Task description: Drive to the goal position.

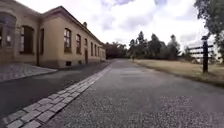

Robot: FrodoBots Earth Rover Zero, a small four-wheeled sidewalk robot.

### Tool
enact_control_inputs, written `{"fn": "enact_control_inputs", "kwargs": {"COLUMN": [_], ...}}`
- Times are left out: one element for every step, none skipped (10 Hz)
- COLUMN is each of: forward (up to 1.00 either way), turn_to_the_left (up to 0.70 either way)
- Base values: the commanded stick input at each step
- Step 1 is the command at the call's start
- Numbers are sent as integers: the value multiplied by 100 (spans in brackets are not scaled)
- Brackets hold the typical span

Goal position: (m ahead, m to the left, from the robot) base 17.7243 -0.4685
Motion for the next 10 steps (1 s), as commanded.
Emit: {"fn": "enact_control_inputs", "kwargs": {"forward": [70, 70, 70, 70, 70, 70, 70, 70, 70, 70], "turn_to_the_left": [0, 0, 0, 0, 0, 3, 10, 14, 14, 14]}}
